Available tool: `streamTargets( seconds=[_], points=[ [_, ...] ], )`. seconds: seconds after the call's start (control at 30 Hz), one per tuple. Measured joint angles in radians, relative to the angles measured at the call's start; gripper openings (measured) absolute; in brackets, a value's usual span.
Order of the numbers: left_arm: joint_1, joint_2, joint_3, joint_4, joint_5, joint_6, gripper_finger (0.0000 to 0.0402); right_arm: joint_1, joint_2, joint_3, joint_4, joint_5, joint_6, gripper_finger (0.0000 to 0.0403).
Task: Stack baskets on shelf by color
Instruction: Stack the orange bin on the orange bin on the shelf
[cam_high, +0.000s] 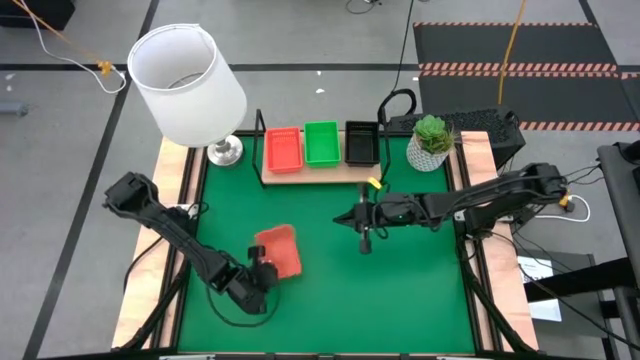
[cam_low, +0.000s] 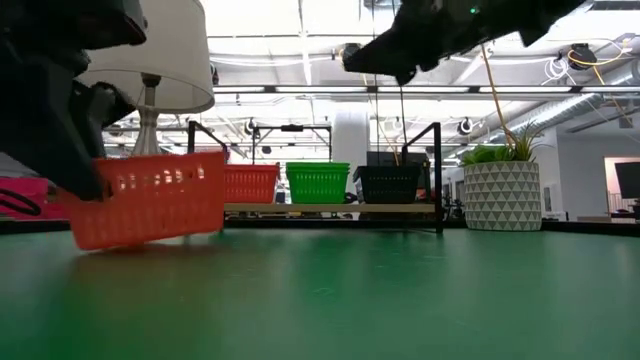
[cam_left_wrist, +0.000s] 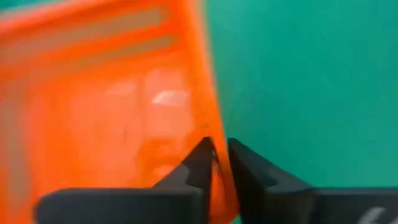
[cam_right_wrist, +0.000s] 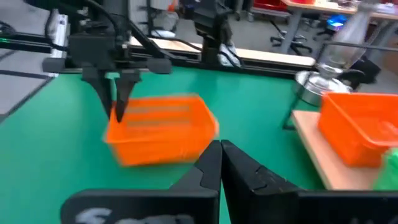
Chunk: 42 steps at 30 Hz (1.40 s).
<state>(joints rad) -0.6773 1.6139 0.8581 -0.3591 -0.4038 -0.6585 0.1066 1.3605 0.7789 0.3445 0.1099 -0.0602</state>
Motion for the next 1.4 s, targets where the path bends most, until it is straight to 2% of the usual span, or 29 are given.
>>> streamTargets(
  seconds=[0.1, 0.27, 0.4, 0.53, 0.73, 0.93, 1.03, 1.23, 1.3, 1.4],
  points=[
    [0.017, -0.016, 0.0, -0.016, 0.003, 0.113, 0.0011, 0.0, 0.07, 0.051, 0.015, -0.006, 0.006, 0.0],
    [0.094, -0.078, 0.001, -0.082, 0.02, 0.307, 0.0016, 0.005, 0.198, 0.183, -0.092, -0.014, 0.015, 0.0],
    [0.194, -0.156, 0.001, -0.147, 0.038, 0.403, 0.0008, 0.02, 0.267, 0.287, -0.155, -0.037, 0.025, 0.0003],
    [0.289, -0.23, 0.005, -0.175, 0.043, 0.508, 0.0013, 0.041, 0.332, 0.379, -0.164, -0.026, 0.021, 0.0038],
    [0.4, -0.298, 0.059, -0.198, 0.048, 0.684, 0.0007, 0.044, 0.4, 0.453, -0.165, 0.113, -0.02, 0.0116],
    [0.495, -0.306, 0.134, -0.313, 0.003, 0.815, 0.0015, 0.062, 0.363, 0.452, -0.148, 0.236, -0.104, 0.0154],
    [0.556, -0.308, 0.162, -0.315, -0.029, 0.884, 0.0007, 0.086, 0.322, 0.453, -0.191, 0.309, -0.152, 0.0153],
    [0.692, -0.307, 0.18, -0.327, -0.043, 0.985, 0.0017, 0.129, 0.22, 0.445, -0.414, 0.518, -0.191, 0.0144],
    [0.732, -0.307, 0.182, -0.326, -0.042, 1.02, 0.0013, 0.13, 0.183, 0.415, -0.447, 0.582, -0.191, 0.0142],
    [0.79, -0.307, 0.182, -0.326, -0.023, 1.046, 0.0007, 0.129, 0.115, 0.33, -0.442, 0.623, -0.192, 0.0142]
  ],
)
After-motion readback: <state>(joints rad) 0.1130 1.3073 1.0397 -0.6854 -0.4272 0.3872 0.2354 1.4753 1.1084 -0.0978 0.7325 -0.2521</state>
